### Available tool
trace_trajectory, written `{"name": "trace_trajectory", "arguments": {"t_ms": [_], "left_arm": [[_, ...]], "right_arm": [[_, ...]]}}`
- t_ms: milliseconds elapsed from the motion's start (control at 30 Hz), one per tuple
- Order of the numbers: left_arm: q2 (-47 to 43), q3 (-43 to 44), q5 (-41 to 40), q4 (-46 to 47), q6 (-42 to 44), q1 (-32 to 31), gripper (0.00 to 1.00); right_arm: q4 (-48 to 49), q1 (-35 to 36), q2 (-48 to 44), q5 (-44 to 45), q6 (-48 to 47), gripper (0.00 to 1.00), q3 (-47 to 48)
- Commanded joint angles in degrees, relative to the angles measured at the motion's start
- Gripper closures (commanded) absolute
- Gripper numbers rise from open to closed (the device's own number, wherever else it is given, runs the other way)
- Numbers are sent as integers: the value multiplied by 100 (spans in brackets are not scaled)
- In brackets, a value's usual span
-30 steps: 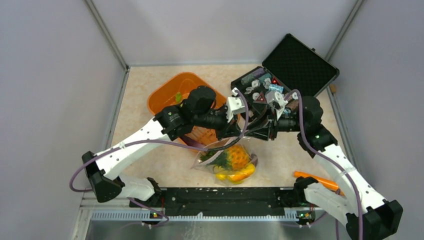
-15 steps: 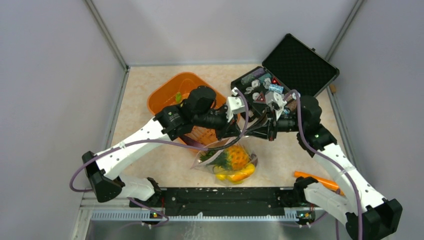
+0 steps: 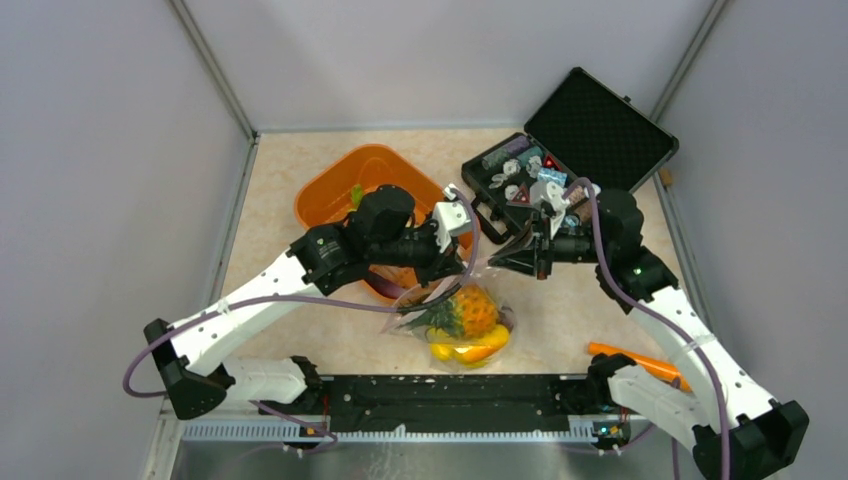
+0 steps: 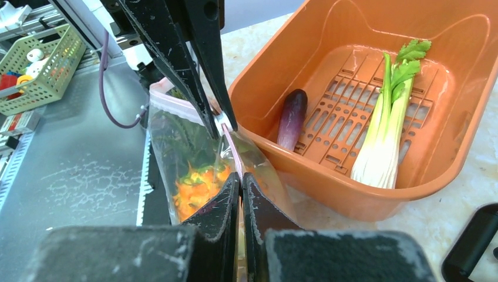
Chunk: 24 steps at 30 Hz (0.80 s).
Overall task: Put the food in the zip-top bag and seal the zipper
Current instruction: Zip the zipper food storage bag at the center of the board.
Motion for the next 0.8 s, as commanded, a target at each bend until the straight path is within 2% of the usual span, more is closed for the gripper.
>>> {"name": "trace_trajectory", "arguments": {"t_ms": [0,100,133,167,200,233,300,467,600,700,767], "left_arm": [[-330,-160,-298,-356,21,1,100],[-341,-183,-15,-112,-75,1,100],[-303,-159,114,-19,-108,1,100],[-264,-118,235,84,-159,1,100],[-220,-63,372,165,-191,-3,100],[-158,-6,517,232,-208,-7,100],[-44,120,754,330,-205,-14,100],[224,443,976,347,-142,-25,100],[328,581,1032,320,-111,-34,100],[358,599,1001,317,-101,-34,100],[380,619,1015,310,-100,-34,100]], "right_arm": [[80,20,-171,99,-124,100,312],[330,15,-173,-138,45,100,214],[430,19,-162,-279,138,90,176],[530,20,-157,-327,215,71,161],[617,28,-161,-359,287,60,124],[662,35,-161,-388,291,53,112],[679,46,-153,-410,246,47,111],[546,89,49,-637,72,43,177],[503,151,133,-693,-94,45,163],[503,199,144,-770,-159,57,151],[448,222,175,-758,-180,69,162]]}}
